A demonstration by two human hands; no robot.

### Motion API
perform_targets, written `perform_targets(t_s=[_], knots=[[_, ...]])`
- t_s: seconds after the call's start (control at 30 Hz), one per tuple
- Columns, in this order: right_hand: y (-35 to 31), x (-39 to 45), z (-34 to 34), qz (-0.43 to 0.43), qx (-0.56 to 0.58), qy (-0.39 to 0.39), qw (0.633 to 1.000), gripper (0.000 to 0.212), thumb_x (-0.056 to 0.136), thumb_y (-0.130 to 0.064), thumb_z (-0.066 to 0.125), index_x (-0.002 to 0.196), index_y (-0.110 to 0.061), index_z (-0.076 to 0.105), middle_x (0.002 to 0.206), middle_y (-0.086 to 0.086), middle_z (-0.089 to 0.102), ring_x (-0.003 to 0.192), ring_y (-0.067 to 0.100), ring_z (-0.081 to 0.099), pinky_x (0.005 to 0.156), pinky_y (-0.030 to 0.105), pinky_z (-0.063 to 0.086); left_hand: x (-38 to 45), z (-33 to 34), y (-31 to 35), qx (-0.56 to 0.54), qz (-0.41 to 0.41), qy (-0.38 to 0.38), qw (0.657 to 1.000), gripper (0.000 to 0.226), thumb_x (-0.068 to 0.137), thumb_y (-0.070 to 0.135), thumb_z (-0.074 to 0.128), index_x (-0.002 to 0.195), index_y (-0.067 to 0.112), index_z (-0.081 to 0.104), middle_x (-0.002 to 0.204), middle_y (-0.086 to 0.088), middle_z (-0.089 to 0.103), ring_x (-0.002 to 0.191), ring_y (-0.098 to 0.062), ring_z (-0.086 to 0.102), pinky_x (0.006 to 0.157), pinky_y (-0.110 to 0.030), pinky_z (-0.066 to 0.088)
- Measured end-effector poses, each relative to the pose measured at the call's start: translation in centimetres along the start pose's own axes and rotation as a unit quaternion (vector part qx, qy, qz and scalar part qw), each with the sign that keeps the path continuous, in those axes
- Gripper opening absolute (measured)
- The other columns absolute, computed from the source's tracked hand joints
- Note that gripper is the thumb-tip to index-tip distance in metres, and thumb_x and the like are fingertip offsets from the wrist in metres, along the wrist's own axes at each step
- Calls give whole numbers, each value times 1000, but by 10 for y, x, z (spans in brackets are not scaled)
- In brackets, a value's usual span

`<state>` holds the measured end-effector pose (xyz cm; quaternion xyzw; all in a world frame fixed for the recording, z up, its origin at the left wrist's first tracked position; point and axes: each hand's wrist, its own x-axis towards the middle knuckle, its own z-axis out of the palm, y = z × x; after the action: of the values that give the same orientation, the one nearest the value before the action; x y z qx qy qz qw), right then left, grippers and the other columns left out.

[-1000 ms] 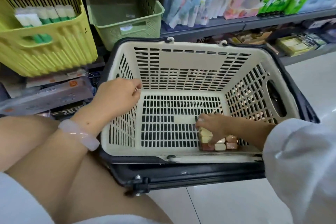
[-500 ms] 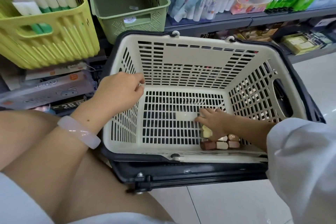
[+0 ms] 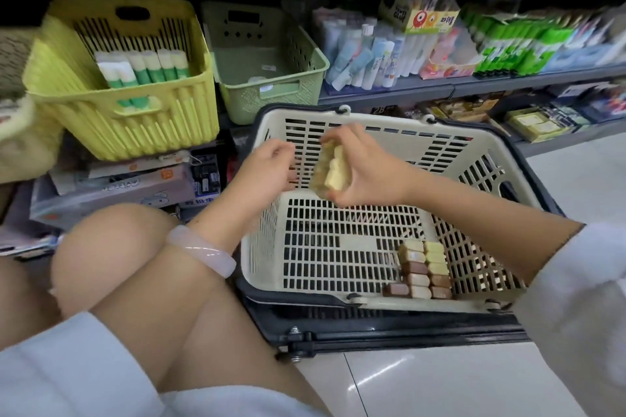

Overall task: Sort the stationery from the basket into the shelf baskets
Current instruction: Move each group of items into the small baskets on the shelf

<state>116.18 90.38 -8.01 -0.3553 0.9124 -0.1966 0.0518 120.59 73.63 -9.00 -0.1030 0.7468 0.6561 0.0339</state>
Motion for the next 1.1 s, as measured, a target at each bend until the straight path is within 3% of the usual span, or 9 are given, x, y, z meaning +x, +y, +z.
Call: perform_targets(t_s=[0.07,0.17,0.3,0.37,0.47,0.57,0.73,0.97,1.1], knots=[[-33,10,-12,-24,35,28,999,86,61,-41,74,130,-6,35,113,-1,33,110,12,34,100,21,29,-10,-9,13,-112,-67,-12,991,23,100,28,34,104,15,53,93,-4,58,75,-15,59,78,-34,52],[-69,23,-17,-51,52,13,997,88,63,-28,80,133,-7,32,117,1,34,114,14,37,102,23,31,-23,-32,30,-273,-141,-74,949,38,99,40,29,108,13,54,92,-7,63,76,-20,61,63,-33,54],[-100,46,-17,-99,67,3,993,96,63,-31,83,138,-9,28,133,8,36,124,16,36,107,25,29,-29,-59,44,-376,-136,-65,914,39,97,43,32,92,17,61,73,-1,69,62,-13,67,48,-21,51],[-107,60,-19,-99,139,-20,985,91,70,-26,79,140,-13,24,134,2,35,121,3,37,102,15,31,-25,-69,47,-415,-120,-46,901,34,96,41,37,92,18,62,81,-4,70,73,-15,68,60,-26,55],[-104,84,-20,-60,289,-14,955,60,89,-24,58,140,-21,26,123,-6,46,109,-14,45,90,8,41,-11,-83,47,-419,-127,1,899,25,91,41,52,95,20,64,78,-4,70,70,-17,66,57,-30,53],[-92,113,-21,-38,355,33,934,35,96,-33,41,129,-23,46,117,-5,57,104,-1,55,88,15,45,7,-93,49,-398,-103,-5,912,30,86,43,58,98,18,67,67,-3,66,52,-14,60,43,-23,46],[-75,159,-34,-54,363,-8,930,33,91,-34,41,109,-17,63,101,-8,66,96,6,60,85,20,48,34,-107,58,-393,-79,-28,916,29,86,46,55,88,21,69,64,-1,65,52,-12,58,44,-22,46],[-55,171,-57,-104,383,-59,916,31,81,-38,58,106,-22,65,98,-7,70,92,6,63,78,16,48,51,-91,64,-377,-55,-22,924,30,88,46,51,91,20,66,56,4,62,48,-10,56,40,-19,43],[-26,177,-66,-57,350,21,935,17,93,-32,51,100,-27,66,91,-12,69,87,1,63,76,17,53,44,-73,62,-366,-61,10,929,33,87,48,51,79,18,64,56,3,58,49,-12,53,43,-20,42]])
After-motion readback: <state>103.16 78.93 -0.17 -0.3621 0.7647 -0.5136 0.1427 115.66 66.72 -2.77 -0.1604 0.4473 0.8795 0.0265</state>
